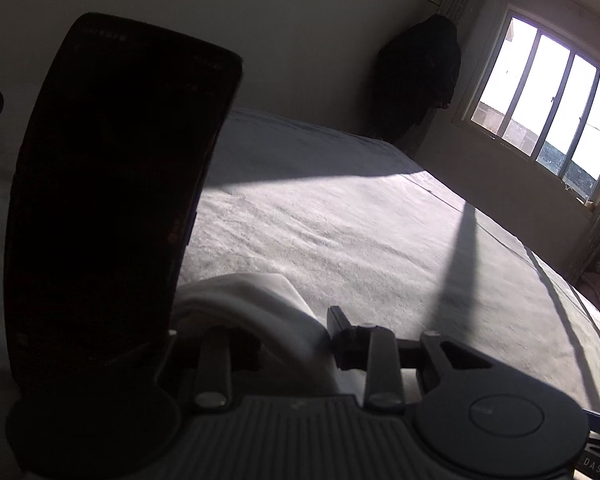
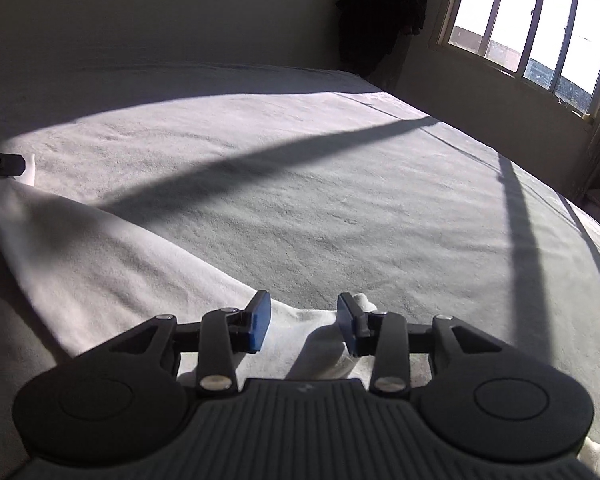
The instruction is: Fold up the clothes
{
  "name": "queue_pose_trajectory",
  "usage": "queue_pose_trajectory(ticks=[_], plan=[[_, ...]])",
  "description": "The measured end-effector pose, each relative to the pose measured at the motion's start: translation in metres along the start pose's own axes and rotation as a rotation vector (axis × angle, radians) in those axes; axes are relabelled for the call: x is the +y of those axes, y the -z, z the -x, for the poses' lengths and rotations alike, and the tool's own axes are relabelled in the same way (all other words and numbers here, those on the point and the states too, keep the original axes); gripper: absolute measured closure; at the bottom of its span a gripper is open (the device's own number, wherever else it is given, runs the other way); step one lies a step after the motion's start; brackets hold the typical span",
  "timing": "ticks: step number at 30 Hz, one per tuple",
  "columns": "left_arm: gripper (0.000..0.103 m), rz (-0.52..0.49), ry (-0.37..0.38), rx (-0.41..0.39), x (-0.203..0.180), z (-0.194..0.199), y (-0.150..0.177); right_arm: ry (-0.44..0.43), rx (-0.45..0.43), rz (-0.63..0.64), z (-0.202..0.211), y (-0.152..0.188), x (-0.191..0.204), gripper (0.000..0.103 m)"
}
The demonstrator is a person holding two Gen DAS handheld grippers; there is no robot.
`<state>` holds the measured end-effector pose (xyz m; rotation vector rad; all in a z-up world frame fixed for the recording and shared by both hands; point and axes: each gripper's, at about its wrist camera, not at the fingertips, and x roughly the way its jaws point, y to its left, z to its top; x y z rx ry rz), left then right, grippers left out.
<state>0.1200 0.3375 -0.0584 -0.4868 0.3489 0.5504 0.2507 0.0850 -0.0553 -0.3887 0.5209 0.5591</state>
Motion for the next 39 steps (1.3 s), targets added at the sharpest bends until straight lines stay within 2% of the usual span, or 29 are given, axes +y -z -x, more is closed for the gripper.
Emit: queue_pose_trajectory(ticks=[1, 2, 5, 8, 10, 12, 17, 22, 28, 33, 36, 39], plan=[[0.087, -0.023, 0.0, -0.03, -0.006, 0.002, -0.001, -0.013, -0.004, -0.021, 0.003, -0.001, -0.001, 0.062], [0.09, -0.053, 0.007, -0.063, -0.013, 0.006, -0.001, -0.026, -0.009, -0.043, 0.007, -0.002, -0.001, 0.062], [0.091, -0.211, 0.07, -0.204, -0.041, 0.024, 0.0, -0.08, -0.008, -0.153, 0.016, -0.002, -0.013, 0.062], [0.091, -0.289, 0.152, -0.291, -0.059, 0.04, 0.0, -0.195, 0.003, -0.314, 0.02, 0.0, -0.03, 0.062], [0.09, -0.281, 0.189, -0.313, -0.062, 0.046, -0.003, -0.287, 0.005, -0.422, 0.022, 0.002, -0.037, 0.062], [0.09, -0.258, 0.192, -0.329, -0.059, 0.047, -0.008, -0.368, 0.017, -0.472, 0.017, 0.001, -0.031, 0.062], [0.09, -0.168, 0.195, -0.336, -0.045, 0.048, -0.022, -0.478, 0.096, -0.44, -0.011, -0.007, 0.021, 0.062], [0.09, -0.124, 0.172, -0.336, -0.036, 0.044, -0.023, -0.528, 0.085, -0.393, -0.025, -0.023, 0.071, 0.062], [0.09, -0.108, 0.164, -0.309, -0.033, 0.038, -0.022, -0.59, 0.103, -0.377, -0.042, -0.044, 0.105, 0.062], [0.09, -0.117, 0.178, -0.313, -0.039, 0.043, -0.025, -0.673, 0.103, -0.51, -0.041, -0.05, 0.085, 0.062], [0.09, -0.132, 0.203, -0.31, -0.048, 0.045, -0.029, -0.646, 0.069, -0.561, -0.022, -0.049, 0.053, 0.061], [0.09, -0.166, 0.27, -0.3, -0.067, 0.052, -0.027, -0.592, 0.043, -0.6, 0.002, -0.044, 0.015, 0.057]])
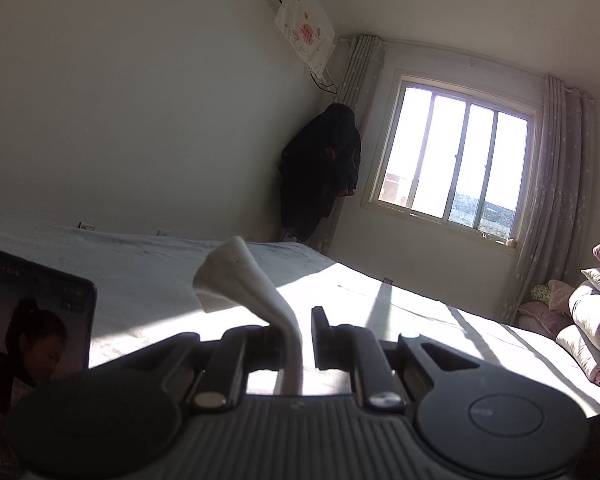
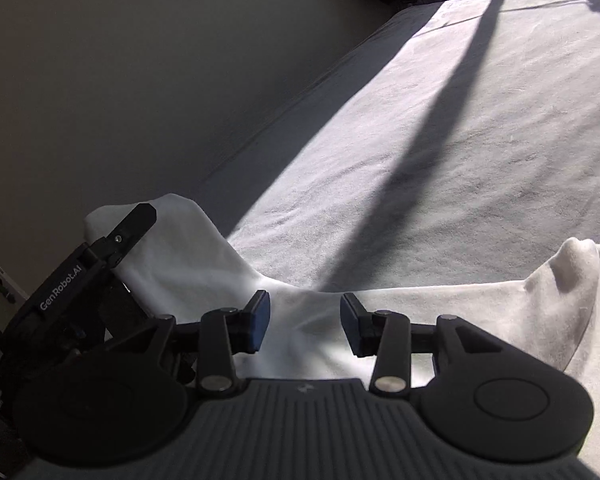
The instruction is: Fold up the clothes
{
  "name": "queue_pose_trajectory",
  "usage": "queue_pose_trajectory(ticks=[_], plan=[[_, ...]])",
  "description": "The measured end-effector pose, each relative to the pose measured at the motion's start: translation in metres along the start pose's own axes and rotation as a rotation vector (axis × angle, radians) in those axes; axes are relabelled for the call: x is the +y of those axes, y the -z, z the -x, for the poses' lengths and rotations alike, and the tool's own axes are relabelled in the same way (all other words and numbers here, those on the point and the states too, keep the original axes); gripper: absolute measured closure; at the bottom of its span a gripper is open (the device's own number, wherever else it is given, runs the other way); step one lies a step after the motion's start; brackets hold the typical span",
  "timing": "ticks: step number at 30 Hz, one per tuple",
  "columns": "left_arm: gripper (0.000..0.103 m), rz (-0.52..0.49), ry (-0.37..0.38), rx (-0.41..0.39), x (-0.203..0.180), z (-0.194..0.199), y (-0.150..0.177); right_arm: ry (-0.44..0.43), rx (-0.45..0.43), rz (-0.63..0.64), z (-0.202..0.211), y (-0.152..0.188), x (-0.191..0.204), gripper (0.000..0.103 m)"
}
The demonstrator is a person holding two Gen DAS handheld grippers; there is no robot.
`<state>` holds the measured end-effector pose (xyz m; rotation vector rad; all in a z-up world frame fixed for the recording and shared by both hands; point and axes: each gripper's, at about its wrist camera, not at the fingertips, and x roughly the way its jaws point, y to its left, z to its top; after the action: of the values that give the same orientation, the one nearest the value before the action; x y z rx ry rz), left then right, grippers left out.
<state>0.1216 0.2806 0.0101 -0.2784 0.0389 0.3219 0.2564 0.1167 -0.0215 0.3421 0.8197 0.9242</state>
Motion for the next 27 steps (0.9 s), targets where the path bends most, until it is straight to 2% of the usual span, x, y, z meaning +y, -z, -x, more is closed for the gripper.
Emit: queue_pose_trajectory(ticks=[6, 13, 19, 24, 26, 27], plan=[[0.09, -0.066, 0.144, 0.049, -0.05, 0.002, 0.002, 0.045, -0.087, -0.126, 0.068, -0.001, -0.037, 0.052], [0.09, -0.134, 0.258, 0.149, -0.11, -0.001, 0.013, 0.049, -0.159, -0.244, 0.134, 0.018, -0.064, 0.05], [0.095, -0.172, 0.341, 0.315, -0.147, -0.004, 0.052, 0.004, -0.235, -0.4, 0.17, 0.036, -0.096, 0.046], [0.096, -0.241, 0.4, 0.439, -0.164, 0.005, 0.082, -0.047, -0.231, -0.547, 0.172, 0.06, -0.123, 0.046], [0.095, -0.294, 0.436, 0.522, -0.174, 0.004, 0.09, -0.063, -0.228, -0.597, 0.17, 0.068, -0.131, 0.046], [0.093, -0.329, 0.45, 0.591, -0.179, 0.001, 0.095, -0.068, -0.226, -0.618, 0.168, 0.072, -0.133, 0.046]])
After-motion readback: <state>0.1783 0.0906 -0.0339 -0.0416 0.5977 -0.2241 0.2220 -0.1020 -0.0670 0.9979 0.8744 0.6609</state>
